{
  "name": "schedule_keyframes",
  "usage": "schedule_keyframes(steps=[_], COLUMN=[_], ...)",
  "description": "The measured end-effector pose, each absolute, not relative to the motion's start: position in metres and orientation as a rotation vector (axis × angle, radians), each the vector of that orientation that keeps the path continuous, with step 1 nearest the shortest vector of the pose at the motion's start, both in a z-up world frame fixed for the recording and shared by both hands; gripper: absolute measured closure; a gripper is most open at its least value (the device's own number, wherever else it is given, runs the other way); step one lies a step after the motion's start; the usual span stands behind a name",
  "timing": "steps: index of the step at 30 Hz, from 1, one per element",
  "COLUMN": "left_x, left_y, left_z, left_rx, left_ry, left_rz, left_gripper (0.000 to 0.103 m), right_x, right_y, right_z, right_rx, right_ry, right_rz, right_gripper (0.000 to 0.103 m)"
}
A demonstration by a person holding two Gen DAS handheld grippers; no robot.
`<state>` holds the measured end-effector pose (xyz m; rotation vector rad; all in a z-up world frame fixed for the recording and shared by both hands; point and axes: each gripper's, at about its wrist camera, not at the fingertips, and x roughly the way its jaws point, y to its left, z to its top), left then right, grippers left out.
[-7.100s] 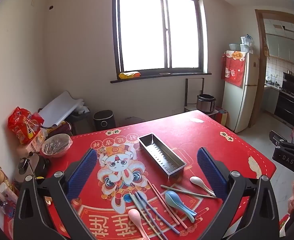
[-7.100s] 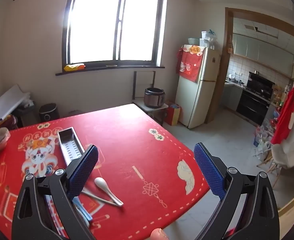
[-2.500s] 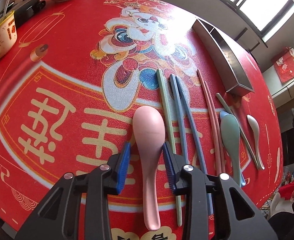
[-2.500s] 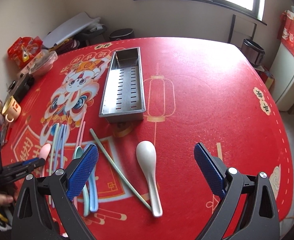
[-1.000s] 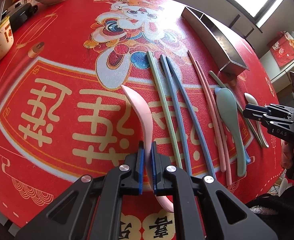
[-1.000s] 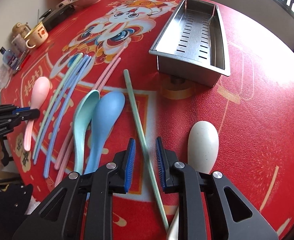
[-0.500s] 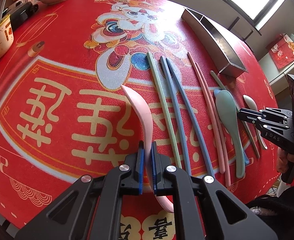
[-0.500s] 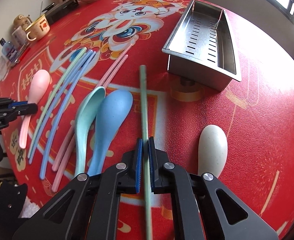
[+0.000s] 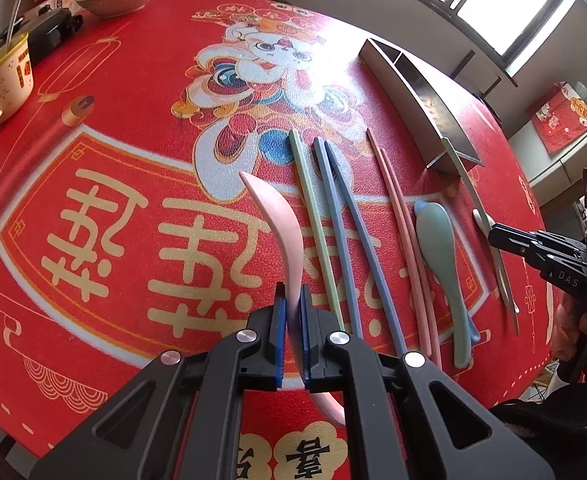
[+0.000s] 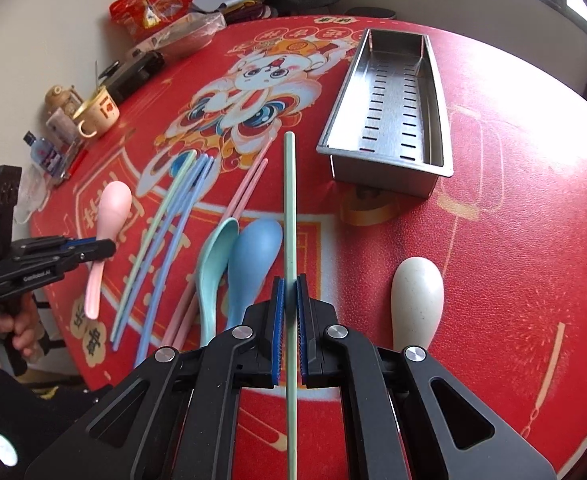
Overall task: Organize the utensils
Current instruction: 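Carry the green chopstick into the steel tray and open the right tool while the left holds the spoon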
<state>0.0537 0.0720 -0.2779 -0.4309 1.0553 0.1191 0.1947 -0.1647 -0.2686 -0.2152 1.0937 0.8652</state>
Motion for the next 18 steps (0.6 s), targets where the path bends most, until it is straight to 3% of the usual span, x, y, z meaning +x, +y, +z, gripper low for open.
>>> schedule_keyframes(steps=[8, 18], left_x=[0.055, 0.051], left_y=[0.073, 0.087], left_z=[-0.257, -0.234], left_rx=[-0.454, -0.501], left_ry=[1.004, 0.937], left_rz=[0.121, 0.160], left_gripper=[0.097, 0.097], right_x=[0.229, 0.339], right_y=[-0.180, -0.135], right_z=[-0.243, -0.231], right_rx=[-0.043, 0.042], right_ry=[1.105, 1.133], right_rz=[0.835, 0.706], right_gripper=[0.097, 0.097])
